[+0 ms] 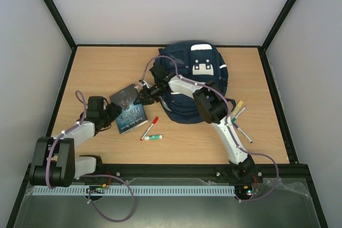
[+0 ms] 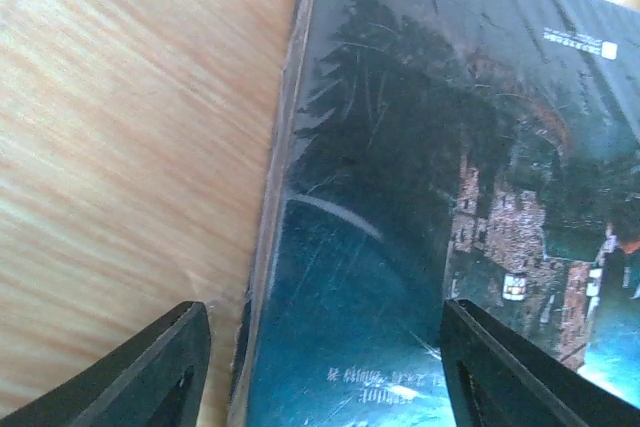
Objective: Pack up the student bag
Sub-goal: Pick up the book from the center of the board.
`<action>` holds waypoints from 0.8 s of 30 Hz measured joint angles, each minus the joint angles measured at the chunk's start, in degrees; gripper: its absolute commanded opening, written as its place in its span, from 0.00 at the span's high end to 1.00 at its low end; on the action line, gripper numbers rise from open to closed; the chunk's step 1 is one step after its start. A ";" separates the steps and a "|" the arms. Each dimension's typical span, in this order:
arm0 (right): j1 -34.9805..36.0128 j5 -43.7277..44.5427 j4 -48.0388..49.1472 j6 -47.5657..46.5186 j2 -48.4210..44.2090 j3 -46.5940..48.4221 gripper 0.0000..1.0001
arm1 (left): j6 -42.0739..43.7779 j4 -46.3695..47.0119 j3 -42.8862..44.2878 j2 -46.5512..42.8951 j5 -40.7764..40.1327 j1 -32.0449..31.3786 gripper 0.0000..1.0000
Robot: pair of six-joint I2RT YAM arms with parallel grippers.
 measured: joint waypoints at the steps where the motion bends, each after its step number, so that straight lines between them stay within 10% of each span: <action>1: 0.04 0.00 0.00 -0.11 -0.35 0.00 0.90 | -0.04 -1.46 0.09 -0.92 -0.28 0.00 0.30; 11: -1.27 4.37 -3.89 -3.93 -6.82 -0.87 0.99 | 2.34 -19.37 7.17 -13.86 -4.83 0.00 0.22; 24: -20.13 4.98 -10.36 -18.60 -35.63 -8.81 0.99 | 6.10 -16.06 14.03 -12.81 3.96 -0.28 0.25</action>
